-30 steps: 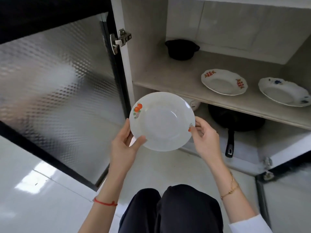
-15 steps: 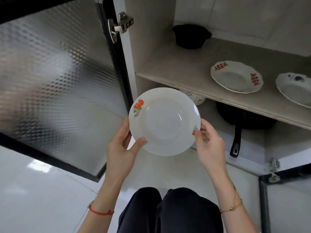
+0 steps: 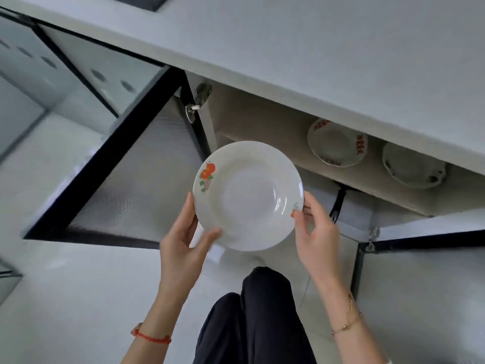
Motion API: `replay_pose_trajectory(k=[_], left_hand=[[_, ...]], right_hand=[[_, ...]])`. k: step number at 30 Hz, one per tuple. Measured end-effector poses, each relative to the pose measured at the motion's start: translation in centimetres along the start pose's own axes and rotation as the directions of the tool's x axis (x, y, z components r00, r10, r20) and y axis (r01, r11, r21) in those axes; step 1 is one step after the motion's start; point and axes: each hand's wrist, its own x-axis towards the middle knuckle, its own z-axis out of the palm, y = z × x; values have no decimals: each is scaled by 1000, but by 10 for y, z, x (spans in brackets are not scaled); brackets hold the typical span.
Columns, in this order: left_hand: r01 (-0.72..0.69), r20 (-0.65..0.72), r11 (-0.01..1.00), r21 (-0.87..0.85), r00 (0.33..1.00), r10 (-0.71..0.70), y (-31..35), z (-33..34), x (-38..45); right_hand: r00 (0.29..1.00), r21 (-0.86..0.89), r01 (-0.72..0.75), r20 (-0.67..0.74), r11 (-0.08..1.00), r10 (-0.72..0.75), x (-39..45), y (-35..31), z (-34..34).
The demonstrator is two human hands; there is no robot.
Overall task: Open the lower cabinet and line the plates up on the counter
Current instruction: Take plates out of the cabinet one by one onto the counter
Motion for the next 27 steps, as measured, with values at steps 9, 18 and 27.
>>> replay_pose_trajectory(k=[9, 18, 27], left_hand=[[30, -10, 999, 22, 999, -30, 173, -4, -12], [-68, 30, 994, 87, 997, 66, 292, 32, 38], [-100, 103, 981, 167, 991, 84, 336, 70, 113]], right_hand=[[1000, -28, -20, -8, 999, 20, 7, -143, -88], [996, 11, 67, -54, 998, -66, 69, -223, -159], [988, 47, 15, -151, 999, -8, 141, -237, -176]])
